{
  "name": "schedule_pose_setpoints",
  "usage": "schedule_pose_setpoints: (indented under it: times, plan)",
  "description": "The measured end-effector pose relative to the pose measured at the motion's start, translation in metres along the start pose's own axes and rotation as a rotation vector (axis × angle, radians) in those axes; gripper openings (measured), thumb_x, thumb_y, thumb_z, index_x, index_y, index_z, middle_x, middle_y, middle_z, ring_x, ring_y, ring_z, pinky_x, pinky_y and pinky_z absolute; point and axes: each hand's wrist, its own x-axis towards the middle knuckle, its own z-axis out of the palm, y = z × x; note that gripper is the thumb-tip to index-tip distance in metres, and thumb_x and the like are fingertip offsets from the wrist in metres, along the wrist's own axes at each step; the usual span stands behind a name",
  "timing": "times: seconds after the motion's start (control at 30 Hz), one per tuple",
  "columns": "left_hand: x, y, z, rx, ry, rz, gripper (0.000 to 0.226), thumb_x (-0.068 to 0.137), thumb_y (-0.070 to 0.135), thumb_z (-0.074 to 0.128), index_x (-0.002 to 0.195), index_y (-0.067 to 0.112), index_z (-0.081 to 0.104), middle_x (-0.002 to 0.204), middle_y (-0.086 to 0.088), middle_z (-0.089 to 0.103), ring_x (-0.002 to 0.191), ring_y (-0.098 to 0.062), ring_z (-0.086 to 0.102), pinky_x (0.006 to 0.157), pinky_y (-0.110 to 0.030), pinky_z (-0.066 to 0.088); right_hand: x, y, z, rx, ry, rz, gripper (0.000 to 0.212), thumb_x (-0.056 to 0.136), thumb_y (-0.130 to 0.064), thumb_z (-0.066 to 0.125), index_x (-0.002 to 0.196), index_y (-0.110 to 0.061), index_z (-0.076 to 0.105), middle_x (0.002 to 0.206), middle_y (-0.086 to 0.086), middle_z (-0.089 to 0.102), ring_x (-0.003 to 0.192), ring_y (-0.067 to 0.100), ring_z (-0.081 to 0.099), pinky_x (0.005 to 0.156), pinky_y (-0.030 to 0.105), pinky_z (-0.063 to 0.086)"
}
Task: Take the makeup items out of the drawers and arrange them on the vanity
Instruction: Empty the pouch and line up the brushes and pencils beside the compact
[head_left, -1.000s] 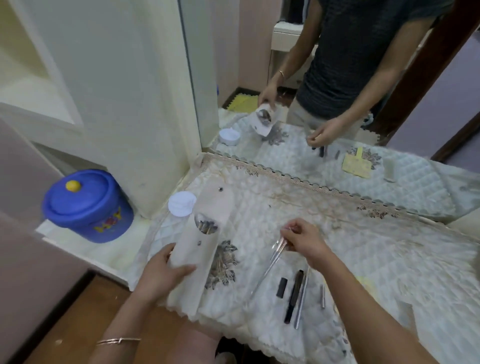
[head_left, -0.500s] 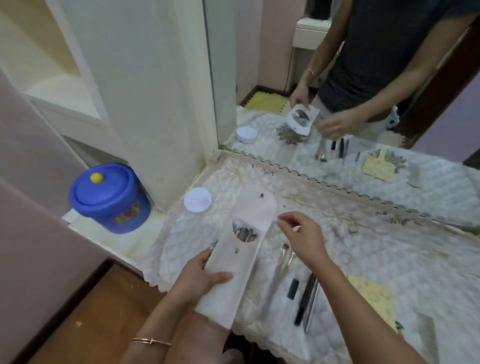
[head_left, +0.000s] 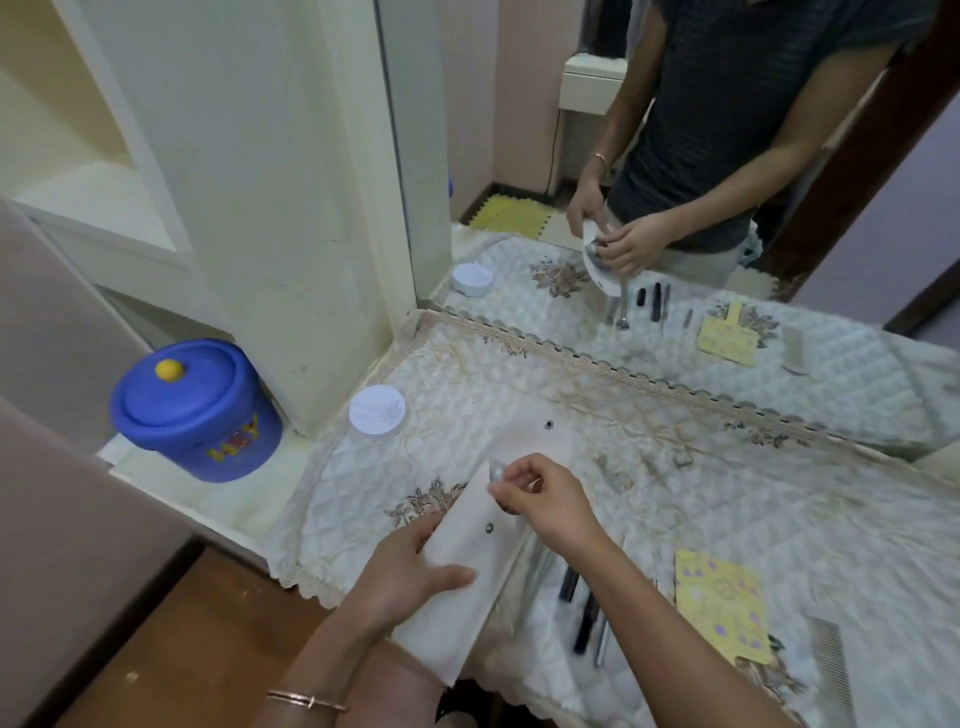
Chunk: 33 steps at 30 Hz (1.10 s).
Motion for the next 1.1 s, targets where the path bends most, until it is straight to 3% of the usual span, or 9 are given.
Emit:
schedule_pose_setpoints:
  times: [0.17,0.27,0.4,0.5,0.63,0.77,0.87,1.0,1.1]
  plan:
    - [0.0,-0.003,-0.007,0.025,0.001,0.014,0.041,0.064,0.022,0.081,0.099,0.034,0.064,0.097,0.009,0.071,0.083,-0.001,0.066,0.075,-0.022,0.053,0.005,-0.001,-0.001,0.114,-0.04,0.027,0.018,0.079,-0.011,0.069,0.067,-0.014,0.056,0.061,0.0,0.059,0.056,0.011,0.057,0.063,0.026,0.05]
    - [0.005,-0.009,-0.017,0.139,0.024,0.036,0.04,0.067,0.026,0.078,0.1,0.038,0.058,0.096,0.016,0.065,0.087,-0.002,0.061,0.071,-0.015,0.047,0.021,-0.002,-0.016,0.296,0.251,0.041,0.023,0.083,-0.006,0.063,0.066,-0.016,0.051,0.062,0.002,0.055,0.05,0.007,0.055,0.054,0.02,0.045]
    - [0.005,-0.025,-0.039,0.117,0.174,-0.043,0.038,0.069,0.032,0.075,0.103,0.031,0.058,0.099,0.008,0.065,0.087,-0.01,0.062,0.07,-0.026,0.049,0.04,0.001,-0.053,0.367,0.519,0.034,0.026,0.085,-0.004,0.059,0.069,-0.02,0.047,0.064,0.006,0.053,0.042,0.004,0.054,0.047,0.018,0.048]
    - [0.002,-0.029,-0.049,0.015,0.287,-0.086,0.032,0.077,0.026,0.071,0.105,0.024,0.058,0.099,0.002,0.064,0.08,-0.008,0.059,0.059,-0.02,0.043,0.041,0.018,-0.053,0.175,0.401,0.118,0.023,0.083,-0.006,0.062,0.071,-0.021,0.049,0.07,0.012,0.058,0.049,0.014,0.054,0.055,0.027,0.048]
    - [0.005,-0.026,-0.048,-0.065,0.244,-0.09,0.026,0.079,0.019,0.068,0.103,0.024,0.057,0.093,0.006,0.064,0.076,-0.006,0.061,0.054,-0.017,0.043,0.035,0.043,-0.022,0.028,0.243,0.183,0.02,0.083,-0.008,0.063,0.071,-0.017,0.051,0.061,0.006,0.058,0.045,0.011,0.057,0.058,0.03,0.052]
    - [0.009,-0.025,-0.042,-0.19,0.186,-0.128,0.027,0.073,0.017,0.075,0.094,0.027,0.061,0.099,-0.002,0.069,0.082,-0.018,0.068,0.065,-0.03,0.055,0.036,0.049,-0.004,-0.174,0.219,0.119,0.004,0.085,-0.012,0.062,0.085,-0.01,0.058,0.08,0.007,0.06,0.072,0.02,0.059,0.069,0.027,0.047]
    - [0.011,-0.021,-0.04,-0.238,0.114,-0.116,0.035,0.072,0.013,0.075,0.104,0.019,0.062,0.101,-0.006,0.07,0.08,-0.016,0.069,0.059,-0.022,0.054,0.041,0.044,-0.002,-0.336,0.266,0.013,0.023,0.086,-0.014,0.061,0.106,-0.003,0.061,0.104,0.012,0.062,0.102,0.026,0.057,0.087,0.03,0.043]
    - [0.012,-0.014,-0.038,-0.213,-0.035,-0.079,0.032,0.071,0.013,0.076,0.097,0.028,0.064,0.099,0.003,0.071,0.079,-0.006,0.07,0.062,-0.018,0.053,0.047,0.004,-0.007,-0.004,0.247,-0.065,0.045,0.086,-0.03,0.06,0.128,-0.019,0.048,0.126,-0.005,0.044,0.119,0.011,0.042,0.102,0.034,0.038]
    - [0.015,-0.015,-0.034,-0.223,-0.115,-0.085,0.042,0.066,0.017,0.078,0.105,0.023,0.063,0.105,-0.001,0.07,0.089,-0.015,0.069,0.071,-0.024,0.055,0.05,-0.018,-0.014,0.079,0.181,-0.094,0.038,0.086,-0.026,0.061,0.124,-0.023,0.053,0.118,-0.011,0.05,0.107,0.007,0.048,0.091,0.024,0.041]
